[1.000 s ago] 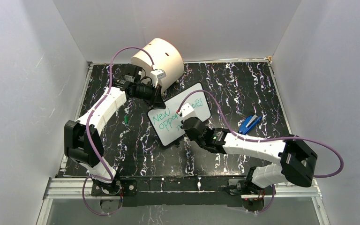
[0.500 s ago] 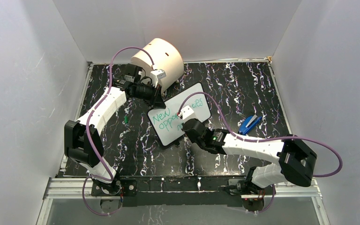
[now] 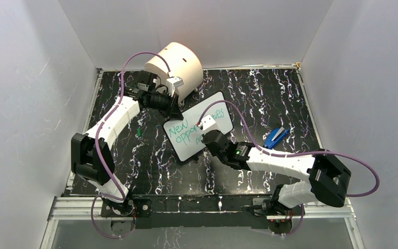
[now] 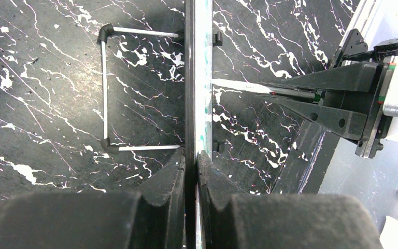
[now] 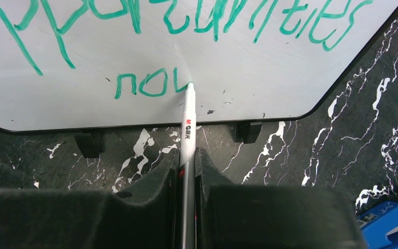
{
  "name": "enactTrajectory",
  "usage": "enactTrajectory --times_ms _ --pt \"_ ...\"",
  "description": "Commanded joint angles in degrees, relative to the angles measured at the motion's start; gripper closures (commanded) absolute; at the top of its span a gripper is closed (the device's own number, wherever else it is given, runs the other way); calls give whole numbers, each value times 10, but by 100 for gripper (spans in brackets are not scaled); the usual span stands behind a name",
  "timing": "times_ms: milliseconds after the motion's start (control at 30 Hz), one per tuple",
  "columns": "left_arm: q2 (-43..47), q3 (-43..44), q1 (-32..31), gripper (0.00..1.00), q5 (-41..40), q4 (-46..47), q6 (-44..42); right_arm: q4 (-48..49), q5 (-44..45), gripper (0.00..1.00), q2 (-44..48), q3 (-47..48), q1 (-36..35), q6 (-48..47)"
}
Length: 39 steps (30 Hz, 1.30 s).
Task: Write a sentence on the whiteboard
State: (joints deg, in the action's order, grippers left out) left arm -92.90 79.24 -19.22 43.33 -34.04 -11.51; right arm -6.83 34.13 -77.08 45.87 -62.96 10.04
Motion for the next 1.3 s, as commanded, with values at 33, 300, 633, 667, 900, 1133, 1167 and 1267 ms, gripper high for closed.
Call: enactTrajectory --times_ms 33,300,633,667,900,1133,1167,1267 --pt "-8 -3 -8 100 -14 -42 -21 50 22 100 21 11 8 -9" --pt "-8 -3 -8 100 -14 -42 -21 58 17 100 19 18 10 -15" --pt "-8 -2 -8 100 -17 -41 -21 27 0 100 10 2 12 4" --pt "-9 -2 -8 100 -18 -42 -21 24 -2 100 11 -2 11 7" --pt "-8 -2 -8 100 -18 -42 -21 11 -3 100 12 -22 12 23" --pt "-9 -2 -8 100 -18 -42 -21 27 2 100 10 -21 14 17" --pt "-9 -2 -9 100 -18 -41 -21 31 2 100 10 -19 15 14" --pt "-10 -2 -8 100 -18 -42 -21 40 5 100 8 -12 17 4"
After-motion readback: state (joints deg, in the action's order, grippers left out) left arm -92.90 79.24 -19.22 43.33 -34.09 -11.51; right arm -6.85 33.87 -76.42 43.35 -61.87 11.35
